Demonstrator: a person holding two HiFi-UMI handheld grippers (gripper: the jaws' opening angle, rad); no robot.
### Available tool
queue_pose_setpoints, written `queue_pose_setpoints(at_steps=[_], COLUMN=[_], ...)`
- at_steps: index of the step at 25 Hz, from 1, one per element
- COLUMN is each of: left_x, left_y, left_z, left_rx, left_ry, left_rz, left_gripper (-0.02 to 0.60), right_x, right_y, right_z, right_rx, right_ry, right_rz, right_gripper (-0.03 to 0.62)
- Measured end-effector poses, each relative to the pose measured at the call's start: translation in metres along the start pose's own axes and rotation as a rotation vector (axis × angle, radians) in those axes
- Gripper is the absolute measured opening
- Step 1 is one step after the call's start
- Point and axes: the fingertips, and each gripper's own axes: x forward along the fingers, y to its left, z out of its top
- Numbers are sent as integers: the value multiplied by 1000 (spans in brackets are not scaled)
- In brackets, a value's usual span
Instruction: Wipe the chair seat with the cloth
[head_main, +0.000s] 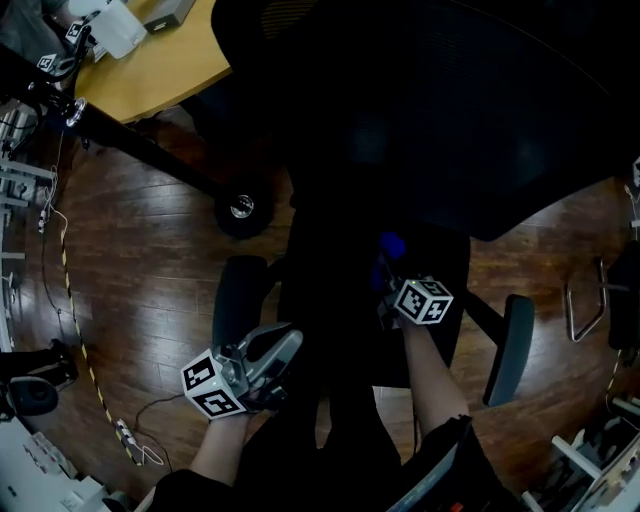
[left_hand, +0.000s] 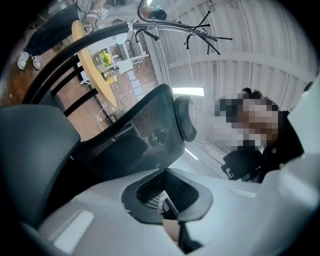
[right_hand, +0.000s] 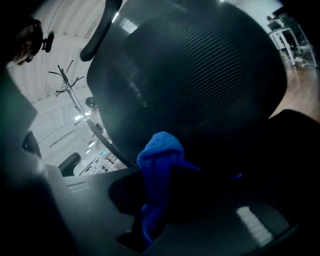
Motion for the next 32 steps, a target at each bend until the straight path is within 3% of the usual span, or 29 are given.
queue_pose_setpoints(at_steps=[3, 5, 9, 11, 14, 17, 20, 29, 32], left_x=[-12, -20, -35, -42, -48, -49, -42, -2, 10], left_y=[2, 4, 3, 2, 1, 1, 1, -10, -12], left_z=[5, 5, 0, -3, -6, -8, -14, -38, -42], left_rx=[4, 0, 4, 7, 6, 7, 8, -11, -12], left_ry=[-27, -38, -43, -45, -36, -21, 4, 94, 110], left_rz=[23, 35, 40, 42, 41, 35, 26, -47, -71], left_gripper=[0, 0, 0, 0, 0, 0, 0, 0, 0], right_x=[55, 88, 122, 125, 121, 109, 81, -81, -121], right_y=[61, 95, 141, 145, 138, 108, 53, -123, -154], right_z=[-39, -69, -131, -144, -141, -128, -115, -34, -22], right_rx=[-142, -268, -421, -498, -490, -452, -443, -369, -318], right_ry=[125, 221, 392, 413, 371, 333, 318, 253, 225], right_rz=[65, 74, 87, 61, 48, -8, -117, -510, -579], right_gripper=[61, 61, 61, 63, 62, 61, 61, 61, 61])
